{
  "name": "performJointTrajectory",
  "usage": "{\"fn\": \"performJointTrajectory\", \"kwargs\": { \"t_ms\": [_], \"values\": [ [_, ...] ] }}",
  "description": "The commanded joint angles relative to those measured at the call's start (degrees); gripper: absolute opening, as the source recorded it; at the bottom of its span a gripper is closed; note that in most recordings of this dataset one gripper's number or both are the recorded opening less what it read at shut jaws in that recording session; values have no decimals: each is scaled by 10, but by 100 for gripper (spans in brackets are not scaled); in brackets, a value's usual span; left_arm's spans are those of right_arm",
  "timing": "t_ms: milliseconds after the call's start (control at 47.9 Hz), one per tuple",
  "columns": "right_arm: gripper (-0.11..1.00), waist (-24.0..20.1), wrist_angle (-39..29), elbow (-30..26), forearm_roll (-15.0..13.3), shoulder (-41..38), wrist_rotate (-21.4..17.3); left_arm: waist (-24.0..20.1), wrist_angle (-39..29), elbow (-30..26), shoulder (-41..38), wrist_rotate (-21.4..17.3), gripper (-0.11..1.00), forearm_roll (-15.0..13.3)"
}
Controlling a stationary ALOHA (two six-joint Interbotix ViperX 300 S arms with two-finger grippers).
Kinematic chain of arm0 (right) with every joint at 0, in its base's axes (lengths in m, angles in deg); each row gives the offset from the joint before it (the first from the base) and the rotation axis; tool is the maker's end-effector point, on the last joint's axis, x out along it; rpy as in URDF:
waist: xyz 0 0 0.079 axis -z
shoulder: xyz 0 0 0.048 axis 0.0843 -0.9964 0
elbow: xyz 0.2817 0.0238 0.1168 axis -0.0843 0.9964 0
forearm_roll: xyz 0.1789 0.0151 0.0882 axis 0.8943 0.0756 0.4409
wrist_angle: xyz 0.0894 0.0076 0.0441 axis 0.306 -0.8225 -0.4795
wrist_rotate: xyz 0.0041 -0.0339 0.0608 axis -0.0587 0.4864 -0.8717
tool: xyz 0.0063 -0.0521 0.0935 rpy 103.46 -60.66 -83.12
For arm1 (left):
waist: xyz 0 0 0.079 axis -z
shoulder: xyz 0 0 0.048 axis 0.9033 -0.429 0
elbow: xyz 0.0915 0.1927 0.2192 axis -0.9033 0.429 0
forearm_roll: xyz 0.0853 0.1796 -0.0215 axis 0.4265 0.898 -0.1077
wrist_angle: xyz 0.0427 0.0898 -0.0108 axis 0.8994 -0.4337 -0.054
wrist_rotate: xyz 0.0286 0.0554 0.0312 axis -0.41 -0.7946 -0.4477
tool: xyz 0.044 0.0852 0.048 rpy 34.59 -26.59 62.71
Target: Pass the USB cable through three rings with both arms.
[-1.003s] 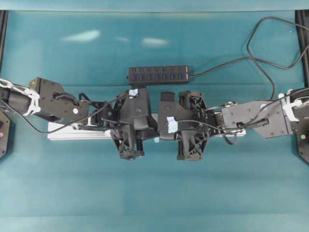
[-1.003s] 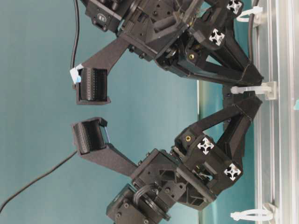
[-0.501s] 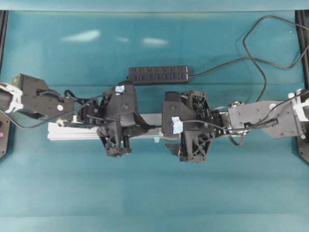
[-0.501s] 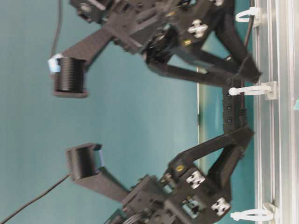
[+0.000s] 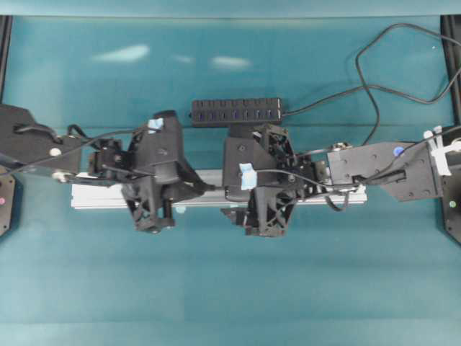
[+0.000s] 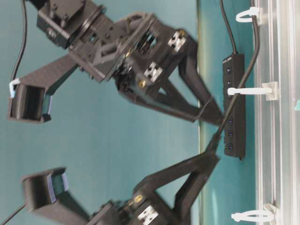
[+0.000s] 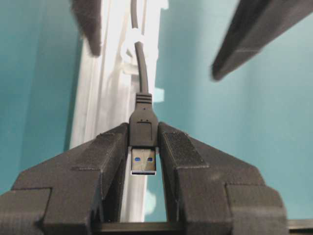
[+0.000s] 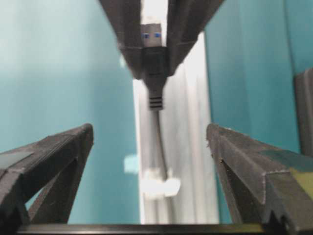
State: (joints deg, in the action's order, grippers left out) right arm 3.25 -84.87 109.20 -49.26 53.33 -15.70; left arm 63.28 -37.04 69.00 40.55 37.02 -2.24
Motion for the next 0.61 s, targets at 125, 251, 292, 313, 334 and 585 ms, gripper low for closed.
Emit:
{"fn": "performJointTrajectory", "kwargs": {
  "t_ms": [125, 251, 292, 313, 334, 585],
  "values": [
    [70, 4, 11, -22, -3, -17, -4, 0, 1, 4, 36, -1, 25, 0],
    [65, 4, 22, -33, -2, -33, -4, -1, 1, 4, 36, -1, 25, 0],
    [63, 4, 24, -36, -2, -35, -4, -1, 1, 4, 36, -1, 25, 1],
    [62, 4, 24, -37, -3, -37, -4, 0, 1, 4, 36, -1, 25, 1],
    [61, 4, 24, -39, -3, -38, -4, -1, 1, 4, 36, -1, 25, 1],
    [27, 3, 25, -43, -3, -39, -3, -1, 1, 4, 36, -1, 25, 0]
  ]
}}
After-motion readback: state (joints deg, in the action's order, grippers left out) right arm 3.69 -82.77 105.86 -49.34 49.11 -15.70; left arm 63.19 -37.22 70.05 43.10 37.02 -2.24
